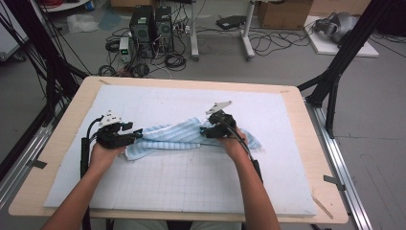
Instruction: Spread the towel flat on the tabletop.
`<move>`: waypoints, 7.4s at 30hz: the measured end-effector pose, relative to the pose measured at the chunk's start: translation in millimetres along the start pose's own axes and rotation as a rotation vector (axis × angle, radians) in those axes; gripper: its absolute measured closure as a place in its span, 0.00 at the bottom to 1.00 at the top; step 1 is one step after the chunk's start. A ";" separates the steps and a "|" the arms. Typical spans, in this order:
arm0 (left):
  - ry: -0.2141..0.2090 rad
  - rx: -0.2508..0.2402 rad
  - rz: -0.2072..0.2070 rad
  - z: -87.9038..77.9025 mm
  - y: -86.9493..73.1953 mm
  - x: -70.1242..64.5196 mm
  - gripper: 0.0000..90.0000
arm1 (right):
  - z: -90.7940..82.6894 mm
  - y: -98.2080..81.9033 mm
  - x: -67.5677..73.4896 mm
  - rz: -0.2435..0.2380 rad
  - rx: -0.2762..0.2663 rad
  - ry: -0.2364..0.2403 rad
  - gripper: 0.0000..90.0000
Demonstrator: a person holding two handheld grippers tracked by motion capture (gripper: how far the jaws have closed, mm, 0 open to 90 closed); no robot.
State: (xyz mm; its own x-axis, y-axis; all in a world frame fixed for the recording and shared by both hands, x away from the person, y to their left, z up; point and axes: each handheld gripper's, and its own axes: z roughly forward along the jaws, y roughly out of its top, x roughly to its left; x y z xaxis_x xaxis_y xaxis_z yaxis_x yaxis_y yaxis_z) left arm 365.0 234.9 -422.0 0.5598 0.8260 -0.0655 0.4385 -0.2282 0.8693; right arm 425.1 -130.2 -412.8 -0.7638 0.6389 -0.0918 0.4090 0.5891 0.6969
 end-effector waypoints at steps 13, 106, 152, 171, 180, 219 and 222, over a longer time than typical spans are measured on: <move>-0.054 -0.019 0.015 1.6 -0.9 -7.5 0.53 | 2.2 5.3 -24.6 0.124 -0.048 -0.124 0.92; -0.036 0.102 0.021 4.7 -0.5 32.3 0.94 | 27.6 9.4 -20.1 0.037 0.134 0.133 0.93; 0.059 -0.049 0.003 -10.0 6.7 31.1 0.50 | -4.6 -17.6 23.3 -0.094 0.081 0.039 0.71; -0.153 -0.015 0.089 12.4 10.0 -15.3 0.55 | 5.5 -20.5 -38.3 0.157 0.061 -0.070 0.94; -0.294 0.064 0.179 36.4 9.6 -59.2 0.55 | 12.2 -15.8 -37.1 0.067 0.077 -0.249 0.91; -0.185 -0.005 0.097 -4.8 17.2 -4.9 0.95 | -25.5 -44.7 -6.8 0.044 0.100 -0.018 0.76; -0.173 -0.001 0.098 -6.1 16.4 -2.3 0.95 | -23.6 -44.1 -13.4 0.036 0.094 -0.064 0.71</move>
State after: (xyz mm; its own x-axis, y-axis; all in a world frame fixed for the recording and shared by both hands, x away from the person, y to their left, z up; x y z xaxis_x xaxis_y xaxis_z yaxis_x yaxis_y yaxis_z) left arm 366.7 232.3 -404.7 0.7127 0.6986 -0.0639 0.3755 -0.3029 0.8759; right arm 405.5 -176.4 -425.4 -0.7154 0.6892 -0.1150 0.4833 0.6069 0.6310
